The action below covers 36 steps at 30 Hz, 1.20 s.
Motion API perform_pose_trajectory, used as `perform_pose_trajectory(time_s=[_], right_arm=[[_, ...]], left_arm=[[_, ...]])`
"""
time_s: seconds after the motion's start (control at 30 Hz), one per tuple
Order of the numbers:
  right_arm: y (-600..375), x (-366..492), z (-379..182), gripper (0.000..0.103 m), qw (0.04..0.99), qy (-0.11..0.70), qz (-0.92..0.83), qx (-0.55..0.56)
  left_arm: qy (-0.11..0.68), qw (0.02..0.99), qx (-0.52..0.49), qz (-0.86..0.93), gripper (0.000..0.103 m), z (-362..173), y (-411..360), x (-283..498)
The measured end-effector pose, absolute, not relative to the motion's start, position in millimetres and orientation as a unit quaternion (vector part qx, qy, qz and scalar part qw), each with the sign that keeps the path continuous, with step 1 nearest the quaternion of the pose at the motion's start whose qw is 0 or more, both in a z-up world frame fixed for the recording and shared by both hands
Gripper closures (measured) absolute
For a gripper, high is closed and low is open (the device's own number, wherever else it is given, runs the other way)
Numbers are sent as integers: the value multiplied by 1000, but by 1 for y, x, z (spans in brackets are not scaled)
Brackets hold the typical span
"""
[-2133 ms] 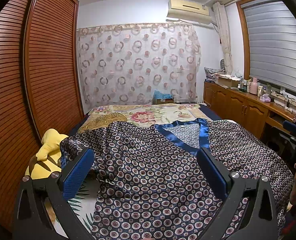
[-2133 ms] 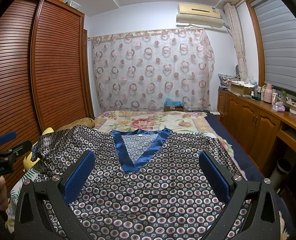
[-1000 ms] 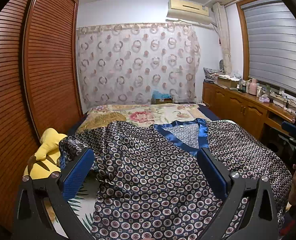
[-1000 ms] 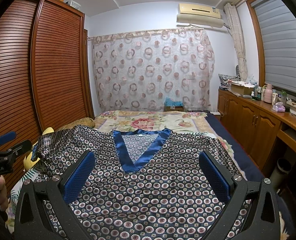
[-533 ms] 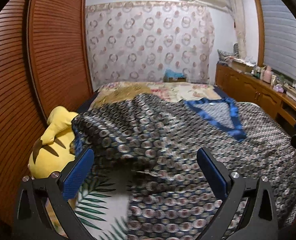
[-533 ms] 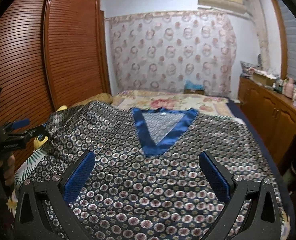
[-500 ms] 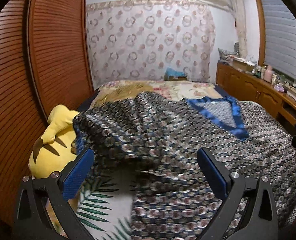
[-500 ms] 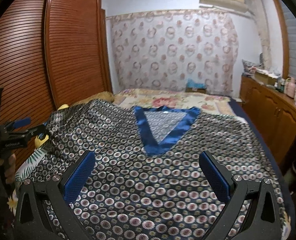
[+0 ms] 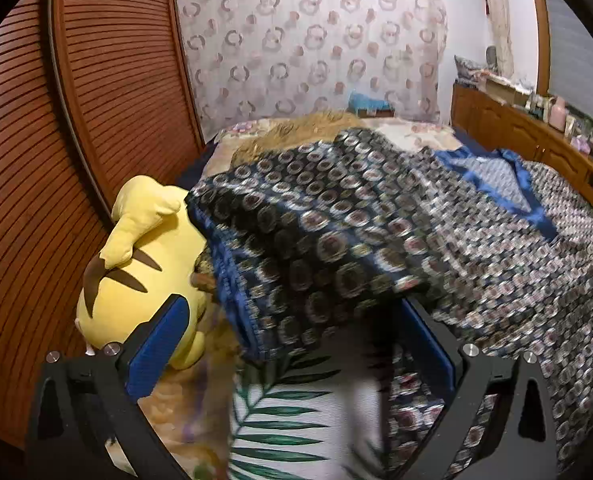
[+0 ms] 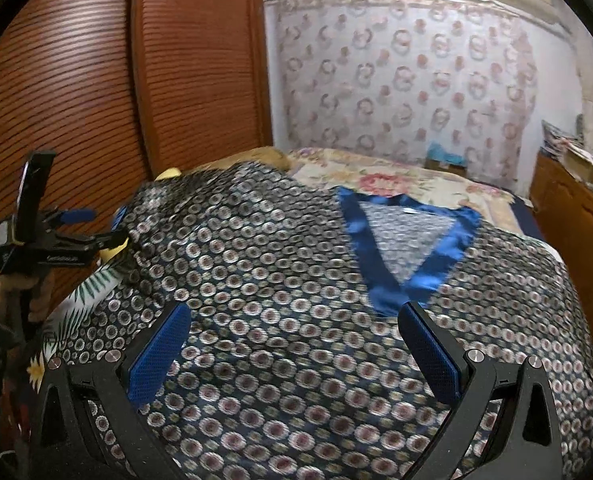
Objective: Fold small clothes
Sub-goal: 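Grasp the garment's side edge with the left gripper and lift it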
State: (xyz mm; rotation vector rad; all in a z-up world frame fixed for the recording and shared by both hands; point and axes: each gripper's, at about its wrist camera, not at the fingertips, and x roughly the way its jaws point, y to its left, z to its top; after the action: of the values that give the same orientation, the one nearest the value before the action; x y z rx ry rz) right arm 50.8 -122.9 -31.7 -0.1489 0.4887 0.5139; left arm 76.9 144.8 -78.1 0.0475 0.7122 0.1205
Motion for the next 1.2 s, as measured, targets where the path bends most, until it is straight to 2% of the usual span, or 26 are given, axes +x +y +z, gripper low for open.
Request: perform_pose_trajectory(time_s=[0.1, 0.2, 0.4, 0.47, 0.53, 0.63, 0.73, 1.0, 1.2], right_arm=[[-110, 57, -35, 0, 929, 244, 266, -84], [-103, 61, -36, 0, 924, 248, 278, -90], [-87, 70, -41, 0, 914, 261, 292, -110], [-84, 70, -43, 0, 912, 261, 296, -112], [-84, 68, -44, 0, 910, 262, 301, -110], [-85, 63, -49, 0, 909, 264, 305, -103], [-93, 59, -51, 0, 908, 269, 306, -93], [-121, 49, -46, 0, 916, 261, 298, -68], [-143, 43, -44, 0, 922, 259, 282, -57]], left_arm=[[364, 929, 27, 56, 3, -85, 152, 78], [380, 923, 25, 58, 11, -92, 161, 82], [399, 915, 16, 54, 42, -100, 178, 92], [396, 917, 11, 53, 62, -100, 183, 92], [389, 919, 4, 55, 77, -97, 188, 90], [362, 930, -6, 58, 86, -82, 192, 84], [333, 941, -7, 58, 90, -64, 189, 81], [287, 957, 35, 5, 90, -16, 137, 91], [298, 952, 63, -45, 90, -24, 90, 99]])
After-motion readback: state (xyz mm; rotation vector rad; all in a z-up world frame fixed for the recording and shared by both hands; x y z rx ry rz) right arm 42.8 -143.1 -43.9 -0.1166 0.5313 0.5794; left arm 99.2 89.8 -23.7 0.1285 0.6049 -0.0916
